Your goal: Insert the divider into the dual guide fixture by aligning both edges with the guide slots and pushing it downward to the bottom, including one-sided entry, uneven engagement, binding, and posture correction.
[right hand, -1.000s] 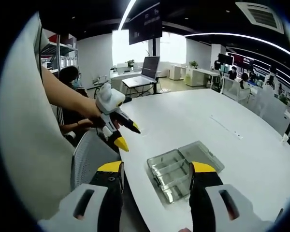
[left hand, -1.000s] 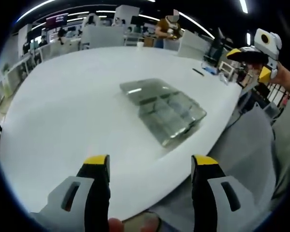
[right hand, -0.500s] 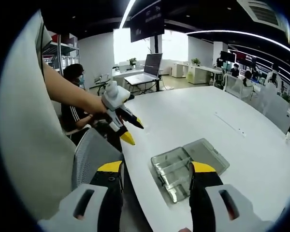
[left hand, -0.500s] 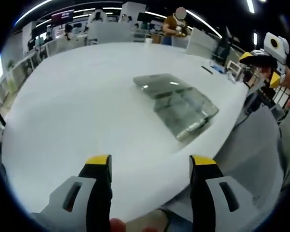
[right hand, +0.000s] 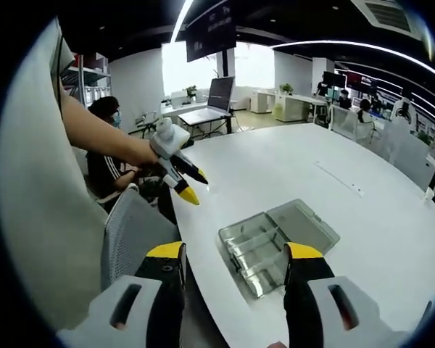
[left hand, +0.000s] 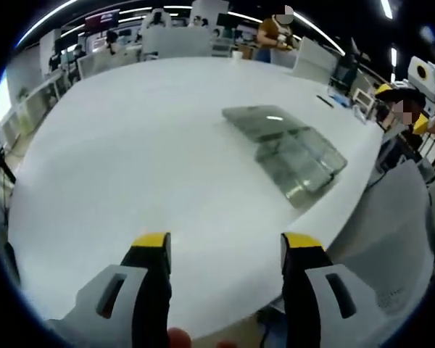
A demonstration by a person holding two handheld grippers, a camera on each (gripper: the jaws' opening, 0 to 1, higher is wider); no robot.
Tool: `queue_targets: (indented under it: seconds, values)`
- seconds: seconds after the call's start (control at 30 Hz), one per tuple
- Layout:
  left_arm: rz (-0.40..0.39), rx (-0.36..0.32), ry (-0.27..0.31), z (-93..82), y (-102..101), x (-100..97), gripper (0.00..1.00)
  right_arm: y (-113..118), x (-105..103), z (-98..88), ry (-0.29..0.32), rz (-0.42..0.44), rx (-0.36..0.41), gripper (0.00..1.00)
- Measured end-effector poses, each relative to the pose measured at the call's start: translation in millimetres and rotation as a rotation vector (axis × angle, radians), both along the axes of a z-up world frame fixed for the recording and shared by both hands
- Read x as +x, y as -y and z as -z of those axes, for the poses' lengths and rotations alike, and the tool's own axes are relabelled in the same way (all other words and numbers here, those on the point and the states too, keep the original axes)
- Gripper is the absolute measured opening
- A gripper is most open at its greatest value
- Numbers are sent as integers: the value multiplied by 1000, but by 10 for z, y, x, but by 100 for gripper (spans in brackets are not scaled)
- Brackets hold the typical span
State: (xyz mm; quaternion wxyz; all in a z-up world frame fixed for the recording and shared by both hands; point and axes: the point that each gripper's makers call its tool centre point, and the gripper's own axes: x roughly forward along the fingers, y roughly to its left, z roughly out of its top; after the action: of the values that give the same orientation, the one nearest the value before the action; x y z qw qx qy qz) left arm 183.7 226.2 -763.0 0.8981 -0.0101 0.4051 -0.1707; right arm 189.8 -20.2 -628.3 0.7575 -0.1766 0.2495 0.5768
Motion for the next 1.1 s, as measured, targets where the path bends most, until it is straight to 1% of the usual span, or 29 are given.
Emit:
queue_targets:
  seconds: [0.27, 0.4, 0.53, 0.73, 0.97, 1.1]
  values:
    - [-30, 23, -22, 32, -109, 64, 57, 76, 26, 53, -12, 26, -5, 51]
    - [-61, 32, -34, 54, -185, 100, 56, 109, 36, 80, -17, 37, -7, 51]
    - [-81, 38, -57, 83, -231, 117, 54, 133, 60, 106, -21, 49, -9, 50]
    - [-119, 60, -96, 167, -367, 172, 52, 158, 79, 135, -28, 60, -11, 50]
    - [-163, 78, -131, 196, -469, 246, 50, 182, 89, 171, -36, 71, -14, 50]
    - [-191, 96, -161, 243, -524, 286, 48, 194, 96, 196, -42, 76, -17, 50]
